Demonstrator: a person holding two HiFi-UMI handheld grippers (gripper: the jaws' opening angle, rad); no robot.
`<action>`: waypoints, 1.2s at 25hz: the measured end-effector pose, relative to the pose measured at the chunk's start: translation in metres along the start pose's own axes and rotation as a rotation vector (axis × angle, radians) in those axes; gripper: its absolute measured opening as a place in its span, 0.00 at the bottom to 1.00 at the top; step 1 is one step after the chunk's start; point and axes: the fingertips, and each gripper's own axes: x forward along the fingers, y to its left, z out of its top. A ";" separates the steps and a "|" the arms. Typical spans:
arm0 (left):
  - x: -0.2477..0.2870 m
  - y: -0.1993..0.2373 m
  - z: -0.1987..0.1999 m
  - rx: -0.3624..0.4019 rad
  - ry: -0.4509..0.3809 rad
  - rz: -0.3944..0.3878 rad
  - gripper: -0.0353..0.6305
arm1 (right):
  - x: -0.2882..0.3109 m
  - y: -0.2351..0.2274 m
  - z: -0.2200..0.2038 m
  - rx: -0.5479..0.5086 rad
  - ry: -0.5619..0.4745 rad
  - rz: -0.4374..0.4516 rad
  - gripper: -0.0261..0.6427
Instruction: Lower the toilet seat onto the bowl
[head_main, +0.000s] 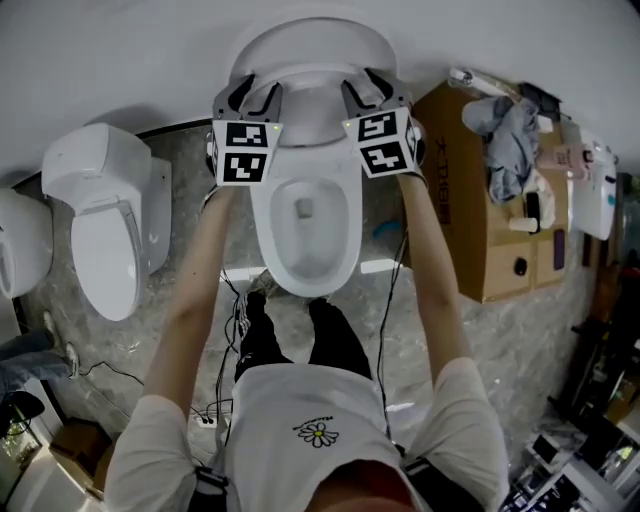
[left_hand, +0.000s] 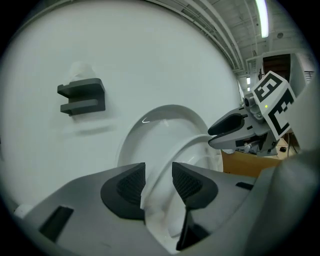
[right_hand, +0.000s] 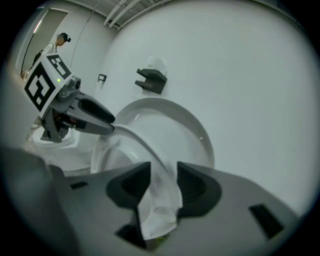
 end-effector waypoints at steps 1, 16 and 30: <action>0.003 0.001 -0.003 0.001 0.008 -0.002 0.32 | 0.004 0.000 -0.002 -0.012 0.007 -0.002 0.29; 0.021 0.006 -0.019 0.004 0.079 -0.040 0.29 | 0.021 -0.008 -0.004 0.020 0.013 -0.026 0.29; 0.013 0.005 -0.017 0.019 0.048 -0.072 0.25 | 0.013 -0.008 -0.005 0.002 0.019 -0.020 0.26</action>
